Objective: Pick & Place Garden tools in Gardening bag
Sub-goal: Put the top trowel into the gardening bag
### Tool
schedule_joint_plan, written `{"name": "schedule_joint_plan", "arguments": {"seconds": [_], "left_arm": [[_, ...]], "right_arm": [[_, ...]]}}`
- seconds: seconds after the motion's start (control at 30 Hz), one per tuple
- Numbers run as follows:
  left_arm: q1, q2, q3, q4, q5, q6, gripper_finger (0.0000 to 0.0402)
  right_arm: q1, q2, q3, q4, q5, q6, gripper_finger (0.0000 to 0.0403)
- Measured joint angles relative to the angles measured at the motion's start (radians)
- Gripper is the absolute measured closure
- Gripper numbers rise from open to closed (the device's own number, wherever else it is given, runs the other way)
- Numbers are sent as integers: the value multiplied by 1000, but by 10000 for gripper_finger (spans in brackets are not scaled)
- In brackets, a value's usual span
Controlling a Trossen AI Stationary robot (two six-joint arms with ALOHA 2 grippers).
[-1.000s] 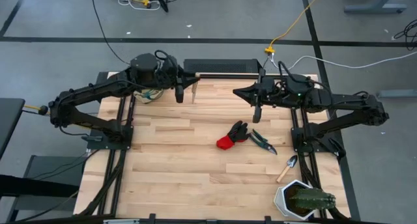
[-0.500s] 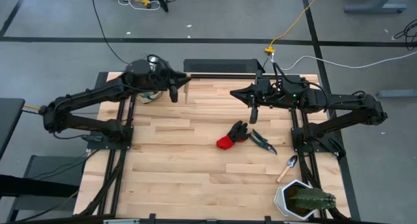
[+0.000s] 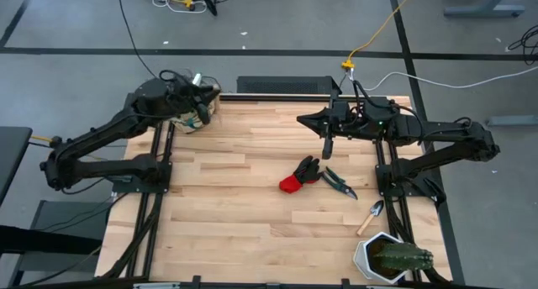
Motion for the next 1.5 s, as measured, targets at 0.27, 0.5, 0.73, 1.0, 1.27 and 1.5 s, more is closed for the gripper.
{"name": "schedule_joint_plan", "arguments": {"seconds": [0.27,0.5,0.73,1.0,1.27,1.5], "left_arm": [[86,-63,-11,-83,-69,49,327],[145,-100,-11,-106,-199,92,327],[182,-123,-11,-105,-275,141,327],[192,-132,-11,-104,-315,187,327],[203,-112,-50,-84,-375,185,327],[231,-112,-164,20,-423,183,327]], "right_arm": [[0,0,0,12,64,-1,403],[0,0,0,12,65,0,403],[0,0,0,12,68,16,403],[0,0,0,12,77,19,403],[0,0,0,11,77,20,403],[0,0,0,11,76,20,403]]}}
